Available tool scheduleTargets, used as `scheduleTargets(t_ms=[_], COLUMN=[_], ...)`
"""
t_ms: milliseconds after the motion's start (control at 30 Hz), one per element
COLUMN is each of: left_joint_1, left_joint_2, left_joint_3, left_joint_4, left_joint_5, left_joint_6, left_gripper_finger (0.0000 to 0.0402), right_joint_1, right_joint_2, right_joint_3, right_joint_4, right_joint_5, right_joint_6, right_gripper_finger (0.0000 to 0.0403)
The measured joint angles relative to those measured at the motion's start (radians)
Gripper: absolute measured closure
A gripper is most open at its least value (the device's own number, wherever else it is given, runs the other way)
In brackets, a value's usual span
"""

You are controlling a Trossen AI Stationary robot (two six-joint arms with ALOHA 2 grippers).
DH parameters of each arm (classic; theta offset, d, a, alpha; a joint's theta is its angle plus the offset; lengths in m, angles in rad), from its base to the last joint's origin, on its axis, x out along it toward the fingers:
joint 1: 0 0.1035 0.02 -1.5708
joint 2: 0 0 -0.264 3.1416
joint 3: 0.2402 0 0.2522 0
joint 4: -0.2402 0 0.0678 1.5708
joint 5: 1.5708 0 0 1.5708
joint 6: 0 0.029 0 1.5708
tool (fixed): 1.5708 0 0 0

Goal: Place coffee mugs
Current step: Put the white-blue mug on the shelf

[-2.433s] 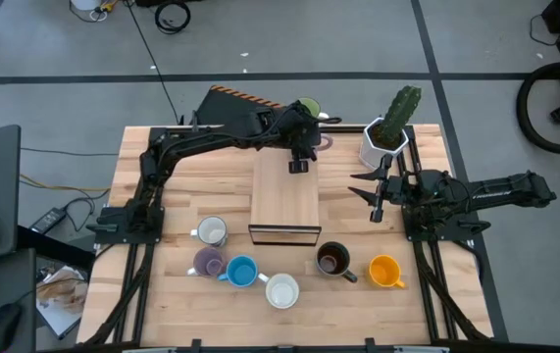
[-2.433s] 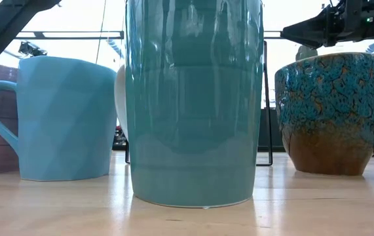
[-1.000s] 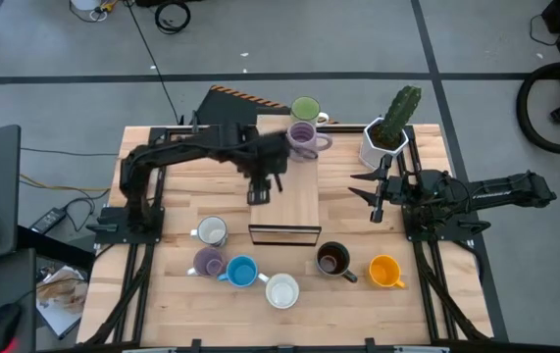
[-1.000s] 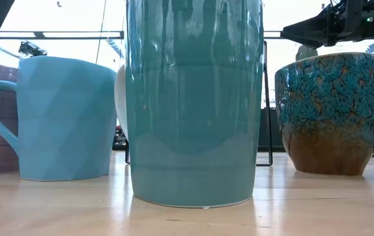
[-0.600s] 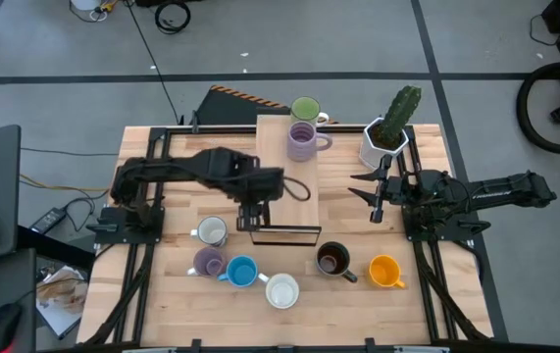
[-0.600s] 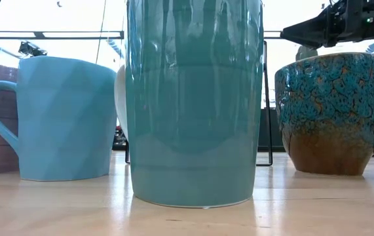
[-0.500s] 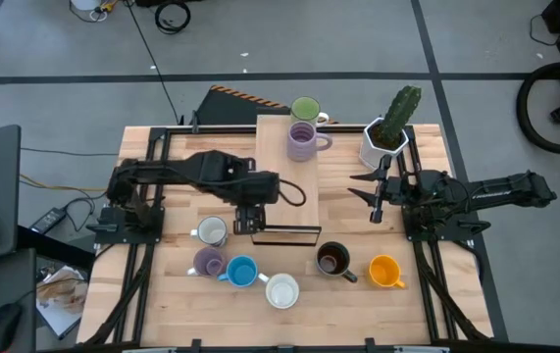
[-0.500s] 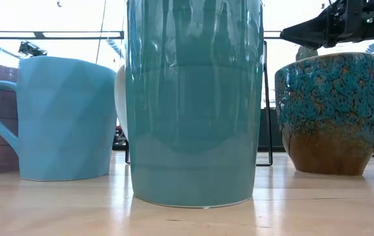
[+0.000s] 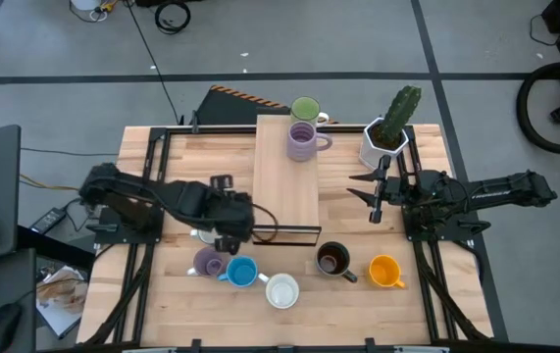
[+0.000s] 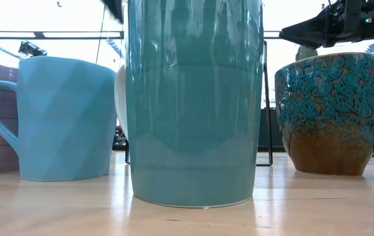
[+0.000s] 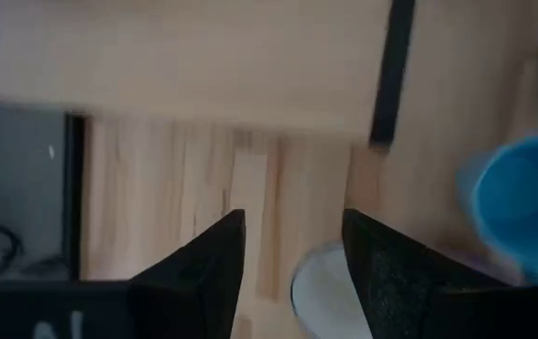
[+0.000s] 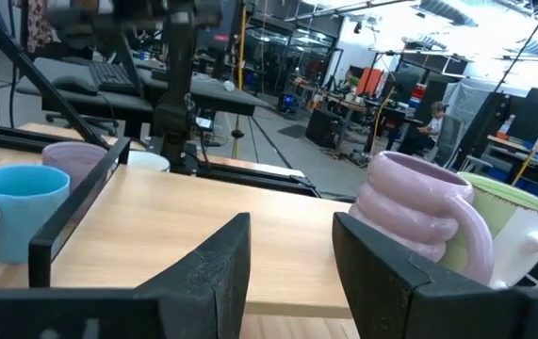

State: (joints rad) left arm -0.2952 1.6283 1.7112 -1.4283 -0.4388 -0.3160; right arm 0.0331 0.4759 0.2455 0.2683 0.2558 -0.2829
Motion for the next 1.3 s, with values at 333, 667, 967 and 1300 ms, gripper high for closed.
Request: scheduleTargets(t_ms=[333,667,967,1300], left_joint_1=[0.010,-0.073,-0.120,-0.168], left_joint_2=[-0.299,-0.306,-0.308,-0.307], left_joint_3=[-0.382,-0.548,-0.608,-0.685], left_joint_4=[0.134,0.258,0.299,0.328], left_joint_5=[0.150,0.402,0.334,0.267], left_joint_6=[-0.193,-0.255,-0.153,0.071], left_gripper_finger=[0.0249,0.0253,0.0253,0.0253], right_joint_1=[-0.001,-0.005,-0.005,-0.005], right_joint_2=[0.008,0.008,0.008,0.010], right_joint_3=[0.000,0.000,0.000,0.000], right_joint_4=[0.038,0.053,0.060,0.058], right_joint_5=[-0.014,-0.014,-0.014,-0.015], right_joint_6=[-0.022,-0.054,-0.058,-0.042], right_gripper_finger=[0.0245,0.0245,0.0245,0.0245])
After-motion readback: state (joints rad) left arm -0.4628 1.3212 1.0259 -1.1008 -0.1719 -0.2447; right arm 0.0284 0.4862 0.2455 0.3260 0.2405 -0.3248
